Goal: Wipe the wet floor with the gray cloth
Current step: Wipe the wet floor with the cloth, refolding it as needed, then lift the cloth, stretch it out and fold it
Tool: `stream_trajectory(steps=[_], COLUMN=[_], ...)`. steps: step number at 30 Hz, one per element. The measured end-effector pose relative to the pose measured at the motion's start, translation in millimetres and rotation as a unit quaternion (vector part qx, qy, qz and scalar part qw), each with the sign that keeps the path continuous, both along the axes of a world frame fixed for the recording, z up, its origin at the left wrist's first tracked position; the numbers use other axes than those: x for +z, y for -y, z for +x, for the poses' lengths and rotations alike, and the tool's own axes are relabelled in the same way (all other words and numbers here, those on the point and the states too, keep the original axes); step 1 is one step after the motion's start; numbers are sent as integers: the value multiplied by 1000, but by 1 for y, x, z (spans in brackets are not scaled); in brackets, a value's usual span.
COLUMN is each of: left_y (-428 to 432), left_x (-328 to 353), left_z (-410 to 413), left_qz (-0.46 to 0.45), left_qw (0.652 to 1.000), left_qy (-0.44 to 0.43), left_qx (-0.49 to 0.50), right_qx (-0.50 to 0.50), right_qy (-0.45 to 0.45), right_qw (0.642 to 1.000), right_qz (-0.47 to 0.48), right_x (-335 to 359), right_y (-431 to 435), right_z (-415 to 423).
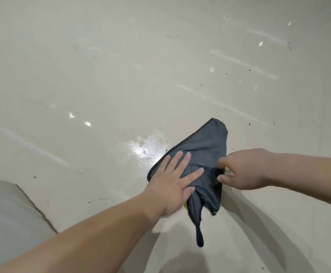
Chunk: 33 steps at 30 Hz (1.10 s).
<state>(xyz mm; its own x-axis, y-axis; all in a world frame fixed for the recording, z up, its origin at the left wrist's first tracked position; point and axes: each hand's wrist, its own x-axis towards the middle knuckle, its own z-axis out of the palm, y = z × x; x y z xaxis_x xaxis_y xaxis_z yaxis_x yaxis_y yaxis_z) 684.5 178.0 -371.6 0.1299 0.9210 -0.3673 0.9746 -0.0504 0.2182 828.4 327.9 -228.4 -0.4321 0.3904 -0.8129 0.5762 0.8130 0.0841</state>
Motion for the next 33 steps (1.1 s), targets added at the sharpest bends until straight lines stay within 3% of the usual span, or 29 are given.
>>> stream_trajectory(steps=[3, 6, 11, 14, 19, 23, 28, 30, 32, 33], left_y=[17, 49, 100, 114, 98, 90, 86, 78, 70, 67], left_x=[0, -2, -5, -7, -6, -1, 10, 22, 35, 38], left_z=[-56, -115, -165, -159, -152, -129, -15, -6, -29, -46], left_qz=[-14, -23, -39, -32, -31, -54, -6, -52, 16, 69], left_qw=[988, 937, 813, 788, 805, 806, 899, 923, 922, 901], left_qy=[-19, -30, -38, -42, -15, -4, 62, 101, 91, 90], left_qx=[153, 347, 580, 614, 593, 589, 434, 366, 375, 419], right_qx=[102, 149, -4, -78, 1, -135, -149, -156, -169, -182], right_qy=[54, 28, -167, -248, -184, -250, -172, -130, -123, -138], right_qw=[993, 988, 986, 965, 983, 956, 970, 975, 975, 971], right_qz=[12, 38, 12, -40, -19, -73, -86, -85, -73, -71], right_x=[16, 13, -27, -49, -62, -62, -73, -71, -71, -71], right_y=[5, 13, 35, 57, 55, 49, 55, 55, 52, 51], right_z=[-61, -137, -219, -220, -203, -205, -204, -201, -197, -194])
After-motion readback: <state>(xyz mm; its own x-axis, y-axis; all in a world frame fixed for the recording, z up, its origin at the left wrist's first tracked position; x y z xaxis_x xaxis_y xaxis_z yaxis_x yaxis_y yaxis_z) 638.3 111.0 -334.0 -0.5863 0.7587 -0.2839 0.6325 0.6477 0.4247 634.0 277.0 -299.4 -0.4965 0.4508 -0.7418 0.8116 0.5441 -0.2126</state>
